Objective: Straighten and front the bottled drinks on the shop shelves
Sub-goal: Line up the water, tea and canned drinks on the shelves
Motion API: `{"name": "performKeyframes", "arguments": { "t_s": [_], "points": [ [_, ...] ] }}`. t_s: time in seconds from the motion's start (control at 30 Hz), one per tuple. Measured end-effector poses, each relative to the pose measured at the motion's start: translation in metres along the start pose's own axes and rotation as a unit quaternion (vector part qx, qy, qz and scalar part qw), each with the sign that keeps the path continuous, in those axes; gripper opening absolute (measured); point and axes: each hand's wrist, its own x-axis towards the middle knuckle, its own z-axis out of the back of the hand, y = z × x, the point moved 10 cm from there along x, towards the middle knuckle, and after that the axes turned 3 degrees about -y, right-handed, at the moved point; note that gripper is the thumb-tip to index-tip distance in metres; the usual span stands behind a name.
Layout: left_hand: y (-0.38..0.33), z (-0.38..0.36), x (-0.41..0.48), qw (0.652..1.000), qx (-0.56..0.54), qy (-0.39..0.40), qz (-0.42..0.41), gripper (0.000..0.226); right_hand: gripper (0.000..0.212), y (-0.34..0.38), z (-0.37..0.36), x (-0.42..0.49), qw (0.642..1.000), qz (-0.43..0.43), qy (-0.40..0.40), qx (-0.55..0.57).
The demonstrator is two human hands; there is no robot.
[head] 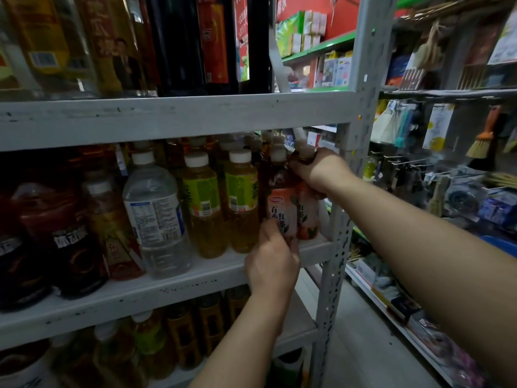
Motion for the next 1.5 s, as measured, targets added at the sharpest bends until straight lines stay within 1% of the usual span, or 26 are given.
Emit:
{"name": "performKeyframes", "arguments": {
  "t_s": [0.1, 0.13, 0.2, 0.27, 0.3, 0.33, 0.4, 0.47, 0.57, 0.63, 0.7, 0.8, 0.87, 0.93, 1.0, 1.07, 1.1, 1.17, 1.2, 1.3, 1.4, 1.43, 1.47, 1.5],
  "points": [
    [-0.001, 0.001, 0.007, 1.000, -0.012, -0.008, -0.004, 0.054, 0.045, -0.002, 0.002, 0.002, 0.999, 0.014, -0.035, -0.005],
    [-0.001, 0.001, 0.009, 1.000, -0.019, -0.011, -0.007, 0.052, 0.043, -0.002, 0.001, 0.003, 0.999, 0.012, -0.034, -0.004],
    [-0.002, 0.003, 0.010, 0.999, -0.026, -0.026, -0.020, 0.047, 0.031, -0.001, -0.003, 0.007, 1.000, 0.011, -0.008, -0.005],
    [-0.001, 0.009, 0.008, 0.997, -0.036, -0.056, -0.029, 0.041, 0.016, -0.002, -0.006, 0.012, 1.000, -0.004, 0.011, 0.018],
    [0.000, 0.012, 0.006, 0.996, -0.042, -0.073, -0.037, 0.038, 0.013, -0.002, -0.006, 0.012, 0.999, -0.016, 0.016, 0.035],
    [0.000, 0.015, 0.004, 0.994, -0.044, -0.092, -0.046, 0.035, 0.015, -0.002, -0.005, 0.012, 0.999, -0.019, 0.016, 0.045],
    [0.003, 0.019, 0.001, 0.992, -0.044, -0.109, -0.051, 0.033, 0.017, 0.001, -0.004, 0.012, 0.999, -0.005, 0.010, 0.030],
    [0.010, 0.017, 0.002, 0.995, -0.055, -0.079, -0.022, 0.041, 0.021, 0.002, -0.003, 0.009, 1.000, 0.010, -0.007, -0.006],
    [0.014, 0.004, 0.006, 0.999, -0.032, -0.017, 0.015, 0.059, 0.044, 0.001, 0.003, 0.007, 0.996, 0.036, -0.053, -0.060],
    [0.012, -0.003, 0.011, 1.000, -0.017, 0.015, 0.018, 0.065, 0.049, 0.003, 0.003, 0.005, 0.995, 0.048, -0.062, -0.063],
    [0.009, -0.006, 0.015, 0.999, -0.022, 0.024, 0.019, 0.067, 0.045, 0.002, 0.003, 0.006, 0.998, 0.034, -0.045, -0.034],
    [0.011, -0.006, 0.015, 0.998, -0.040, 0.021, 0.033, 0.068, 0.036, -0.003, -0.002, 0.006, 0.995, -0.016, 0.023, 0.099],
    [0.014, -0.005, 0.014, 0.998, -0.048, 0.017, 0.032, 0.069, 0.026, -0.006, -0.002, 0.005, 0.989, -0.041, 0.044, 0.134],
    [0.015, -0.004, 0.012, 0.999, -0.049, 0.011, 0.021, 0.070, 0.021, -0.008, -0.002, 0.003, 0.989, -0.051, 0.046, 0.131],
    [0.013, -0.001, 0.010, 0.999, -0.039, 0.005, 0.012, 0.071, 0.028, -0.007, -0.002, 0.002, 0.992, -0.034, 0.034, 0.114],
    [0.010, 0.001, 0.006, 1.000, -0.021, -0.004, 0.000, 0.073, 0.040, -0.007, 0.002, -0.001, 0.999, 0.000, -0.005, 0.031],
    [0.009, 0.002, 0.005, 1.000, -0.016, -0.008, -0.007, 0.074, 0.042, -0.007, 0.003, -0.003, 1.000, 0.016, -0.024, -0.002],
    [0.009, 0.001, 0.005, 1.000, -0.019, -0.005, -0.013, 0.072, 0.040, -0.005, 0.004, -0.004, 0.998, 0.036, -0.045, -0.032],
    [0.009, 0.000, 0.006, 1.000, -0.024, -0.001, -0.012, 0.070, 0.037, -0.004, 0.003, -0.003, 0.998, 0.037, -0.040, -0.029],
    [0.011, 0.000, 0.008, 0.999, -0.033, -0.005, -0.002, 0.067, 0.026, -0.009, -0.001, -0.001, 0.999, 0.020, 0.008, 0.039],
    [0.012, 0.001, 0.008, 0.999, -0.033, -0.007, 0.007, 0.067, 0.023, -0.013, 0.000, -0.003, 1.000, 0.019, 0.023, 0.011],
    [0.011, 0.000, 0.009, 0.999, -0.032, 0.000, 0.007, 0.066, 0.026, -0.014, 0.000, -0.005, 1.000, 0.017, 0.018, 0.005],
    [0.011, -0.001, 0.009, 0.999, -0.031, 0.009, 0.007, 0.065, 0.029, -0.015, 0.003, -0.009, 1.000, 0.017, -0.002, 0.003],
    [0.012, -0.001, 0.009, 0.999, -0.031, 0.017, 0.005, 0.063, 0.031, -0.014, 0.010, -0.015, 0.998, 0.028, -0.052, 0.003]
  ]
}}
